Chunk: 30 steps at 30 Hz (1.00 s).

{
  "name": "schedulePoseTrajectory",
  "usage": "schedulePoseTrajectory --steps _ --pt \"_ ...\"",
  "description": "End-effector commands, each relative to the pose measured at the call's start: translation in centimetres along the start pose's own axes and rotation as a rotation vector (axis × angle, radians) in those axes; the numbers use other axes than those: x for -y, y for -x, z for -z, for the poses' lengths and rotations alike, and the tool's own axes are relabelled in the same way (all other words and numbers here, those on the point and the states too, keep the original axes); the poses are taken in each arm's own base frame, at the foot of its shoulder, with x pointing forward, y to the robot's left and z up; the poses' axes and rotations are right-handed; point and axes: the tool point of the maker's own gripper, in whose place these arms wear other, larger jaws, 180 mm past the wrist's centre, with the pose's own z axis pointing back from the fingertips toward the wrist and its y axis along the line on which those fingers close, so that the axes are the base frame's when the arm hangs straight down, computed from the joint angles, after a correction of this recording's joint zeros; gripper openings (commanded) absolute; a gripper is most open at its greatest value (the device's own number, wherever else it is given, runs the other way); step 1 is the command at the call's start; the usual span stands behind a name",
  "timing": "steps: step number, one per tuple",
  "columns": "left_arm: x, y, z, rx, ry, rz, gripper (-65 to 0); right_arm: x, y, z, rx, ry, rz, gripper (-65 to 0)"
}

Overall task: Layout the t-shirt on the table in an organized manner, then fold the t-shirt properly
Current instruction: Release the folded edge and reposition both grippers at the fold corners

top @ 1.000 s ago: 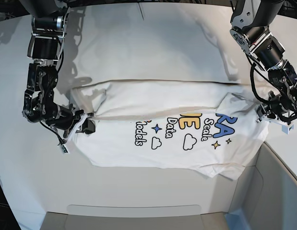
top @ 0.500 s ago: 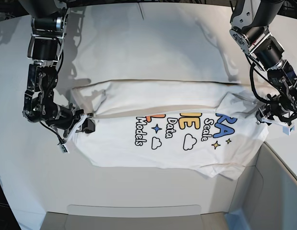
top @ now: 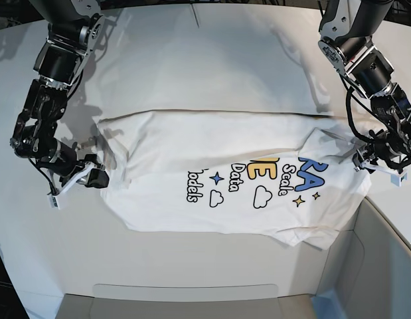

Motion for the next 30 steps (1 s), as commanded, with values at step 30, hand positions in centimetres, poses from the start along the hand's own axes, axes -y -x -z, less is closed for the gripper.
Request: schedulePoseTrajectory --steps 30 --pt "-3.0 -4.2 -8.9 0.242 -0.122 0.043 -39.1 2.2 11.2 -4.8 -0.206 -0.057 0.017 -46.4"
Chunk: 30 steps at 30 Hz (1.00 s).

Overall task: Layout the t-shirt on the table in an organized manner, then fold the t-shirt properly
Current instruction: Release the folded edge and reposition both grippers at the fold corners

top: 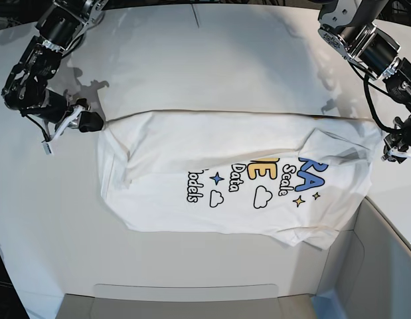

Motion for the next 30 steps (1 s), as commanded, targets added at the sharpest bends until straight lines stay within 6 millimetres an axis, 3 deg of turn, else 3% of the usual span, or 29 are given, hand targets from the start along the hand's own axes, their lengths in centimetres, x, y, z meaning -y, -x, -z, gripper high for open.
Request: schedulePoseTrajectory --steps 1,9,13,18,20,25,30 --pt "0.2 -2.1 -0.9 0.062 0.006 0.012 -39.1 0.2 -0.2 -0.3 -0.022 0.017 -0.039 -46.4" --pt "0.3 -2.0 -0.8 0.055 0.007 0.017 -39.1 -0.8 0.0 0.4 -0.053 -0.002 -0.079 -46.4" --pt "0.4 -1.9 -0.7 0.053 0.010 0.016 -39.1 -1.4 -2.1 -0.9 -0.003 0.036 -0.161 -46.4" --pt "0.9 -1.5 -0.4 0.043 0.021 0.012 -39.1 -4.7 -5.4 -2.5 0.055 0.077 -0.365 -46.4" --pt "1.1 -1.4 -0.3 0.041 0.025 0.010 -39.1 -5.1 -6.1 -2.8 0.050 0.114 -0.417 -46.4" --pt "1.1 -1.3 -0.3 0.037 0.026 0.009 -39.1 -4.9 -6.9 -1.0 0.019 0.131 -0.399 -46.4" --pt "1.2 -1.3 -0.2 0.038 0.028 0.008 -39.1 -5.4 -5.9 1.7 -0.065 0.103 -0.390 -46.4"
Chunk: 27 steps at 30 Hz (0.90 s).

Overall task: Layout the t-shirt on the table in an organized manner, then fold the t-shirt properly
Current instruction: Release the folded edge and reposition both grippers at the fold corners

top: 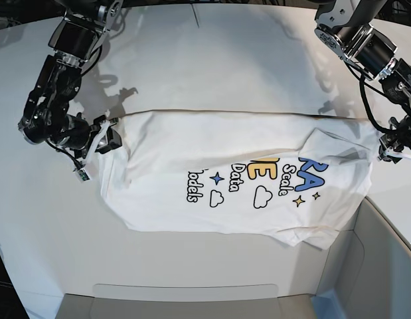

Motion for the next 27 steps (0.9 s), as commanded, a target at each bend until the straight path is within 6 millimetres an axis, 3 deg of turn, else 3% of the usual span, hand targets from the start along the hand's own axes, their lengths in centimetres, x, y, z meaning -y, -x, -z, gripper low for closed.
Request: schedulePoseTrajectory --steps 1,7,12,23,27 --pt "0.3 -2.0 -0.8 0.056 0.008 0.012 -39.1 -0.1 -1.6 -0.1 0.031 -0.006 -0.041 -46.4" --pt "0.3 -2.1 -0.8 0.059 0.008 0.014 -39.1 -1.1 -0.4 1.3 -0.023 -0.047 -0.043 -47.4" --pt "0.3 -2.0 -0.8 0.057 0.008 0.013 -39.1 -0.9 0.0 1.2 -0.031 -0.040 -0.043 -65.0" --pt "0.3 -1.9 -0.8 0.055 0.008 0.013 -39.1 3.5 1.9 -2.2 0.071 0.079 0.158 -65.0" --pt "0.2 -1.9 -0.7 0.053 0.008 0.012 -39.1 3.3 2.4 -2.0 0.062 0.075 0.166 -65.0"
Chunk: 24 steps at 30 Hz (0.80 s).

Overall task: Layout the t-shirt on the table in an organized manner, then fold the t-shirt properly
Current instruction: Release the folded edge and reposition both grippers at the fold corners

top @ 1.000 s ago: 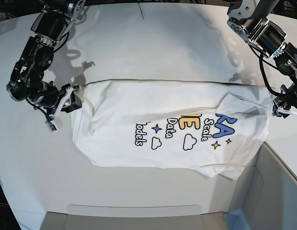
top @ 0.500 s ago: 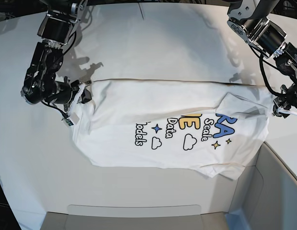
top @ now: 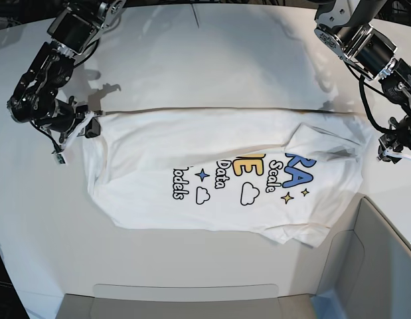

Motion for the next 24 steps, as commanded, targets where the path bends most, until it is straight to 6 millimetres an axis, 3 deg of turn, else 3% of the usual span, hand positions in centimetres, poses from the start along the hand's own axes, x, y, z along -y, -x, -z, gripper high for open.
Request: schedulePoseTrajectory --steps 1,5,9,12,14,18,21,24 --pt "0.3 -1.9 -0.7 0.055 0.009 0.011 -39.1 -0.1 -1.5 -0.4 0.044 -0.002 -0.028 -65.0" --pt "0.3 -1.9 -0.7 0.055 0.009 0.011 -39.1 -0.2 -1.8 -0.4 0.051 -0.005 -0.029 -64.3" --pt "0.3 -1.9 -0.7 0.055 0.009 0.011 -39.1 1.4 -3.2 -1.7 0.084 0.039 -0.039 -47.6" --pt "0.3 -1.9 -0.7 0.053 0.008 0.012 -39.1 3.6 -2.4 -3.0 0.139 0.071 0.070 -40.5" --pt "0.3 -1.9 -0.7 0.053 0.008 0.012 -39.1 5.0 -1.7 -3.8 0.197 0.066 0.168 -40.6" --pt "0.3 -1.9 -0.7 0.055 0.009 0.011 -39.1 5.9 0.5 -2.9 0.201 -0.007 0.286 -40.6" --pt "0.3 -2.0 -0.7 0.056 0.010 0.011 -39.1 5.6 2.7 -1.2 0.142 -0.063 0.350 -40.6" --pt "0.3 -2.0 -0.7 0.056 0.010 0.011 -39.1 4.6 3.7 0.1 0.116 -0.120 0.380 -40.6"
